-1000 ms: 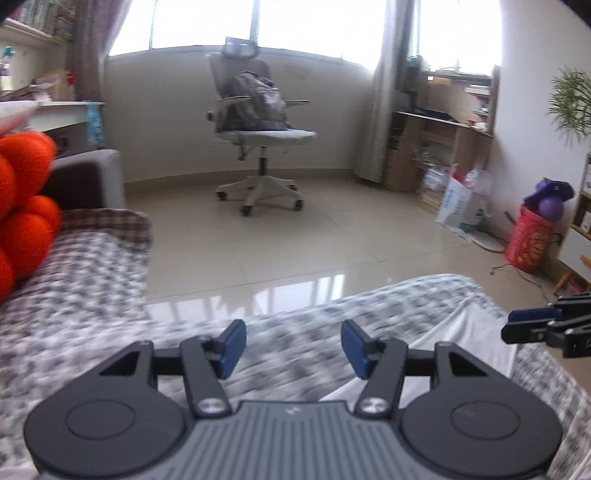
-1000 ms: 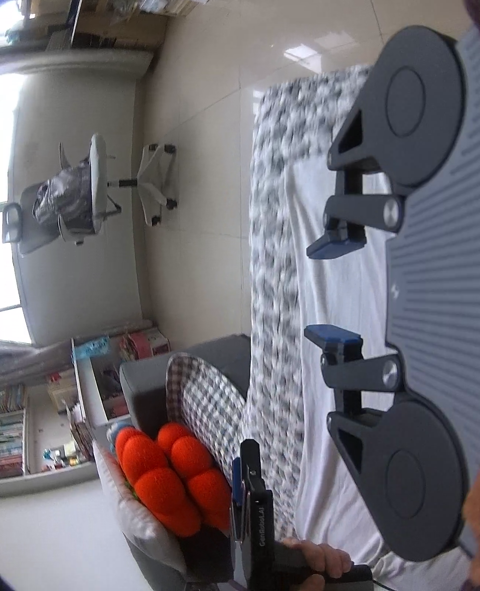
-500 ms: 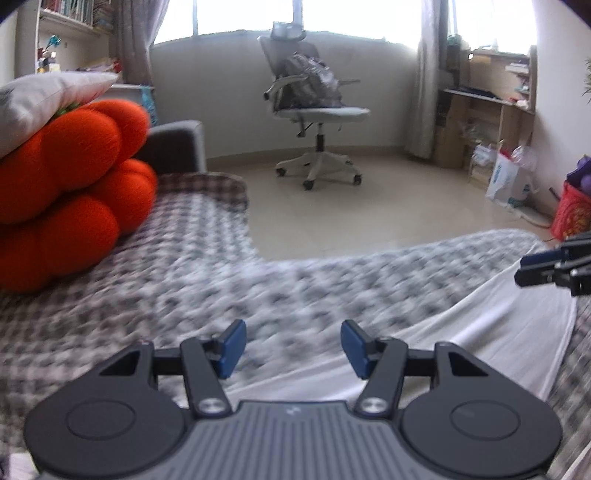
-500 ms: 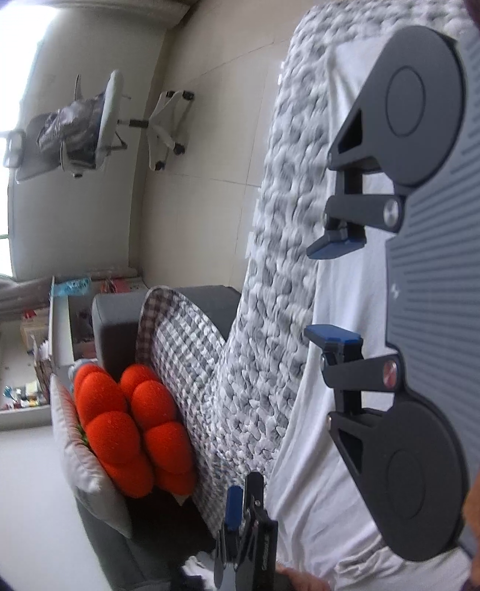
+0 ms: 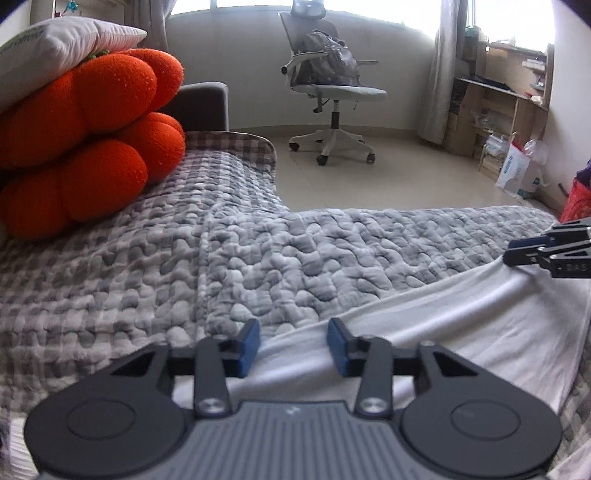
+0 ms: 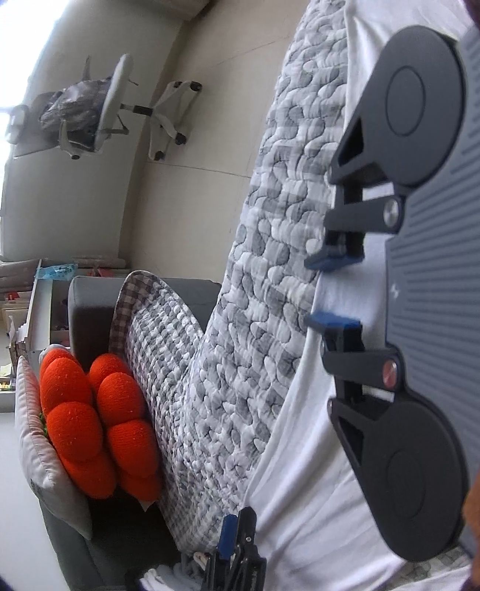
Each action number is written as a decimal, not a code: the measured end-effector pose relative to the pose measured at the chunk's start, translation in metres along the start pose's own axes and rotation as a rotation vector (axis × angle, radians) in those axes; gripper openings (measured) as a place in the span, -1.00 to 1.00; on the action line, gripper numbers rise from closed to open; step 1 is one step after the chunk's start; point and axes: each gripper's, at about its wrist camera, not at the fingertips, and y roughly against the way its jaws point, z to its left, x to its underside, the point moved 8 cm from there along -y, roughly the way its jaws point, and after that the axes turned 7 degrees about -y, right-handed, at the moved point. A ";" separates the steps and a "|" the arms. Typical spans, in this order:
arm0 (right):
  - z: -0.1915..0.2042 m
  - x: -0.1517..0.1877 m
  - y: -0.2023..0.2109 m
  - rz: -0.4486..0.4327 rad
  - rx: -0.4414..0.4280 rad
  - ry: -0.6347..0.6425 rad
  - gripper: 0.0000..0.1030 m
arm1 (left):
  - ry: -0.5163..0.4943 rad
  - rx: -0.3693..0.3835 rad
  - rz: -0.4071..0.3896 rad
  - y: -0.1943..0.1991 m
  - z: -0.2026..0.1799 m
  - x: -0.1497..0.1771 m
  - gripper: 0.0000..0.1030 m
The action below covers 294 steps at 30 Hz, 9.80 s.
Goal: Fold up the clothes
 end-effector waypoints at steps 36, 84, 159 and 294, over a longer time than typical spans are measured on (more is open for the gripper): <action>0.008 -0.006 0.030 -0.017 0.035 -0.071 -0.19 | 0.175 -0.107 -0.108 0.047 0.039 0.010 -0.42; 0.082 0.019 0.116 0.016 0.053 -0.093 0.06 | 0.304 -0.337 0.094 0.166 0.033 0.099 0.51; 0.245 -0.029 -0.095 0.080 -0.112 0.165 -0.25 | 1.154 -0.209 -0.104 0.155 0.116 0.156 -0.61; 0.381 0.011 0.011 0.171 -0.587 0.080 -0.83 | 1.262 -0.164 -0.199 0.189 0.113 0.190 -0.42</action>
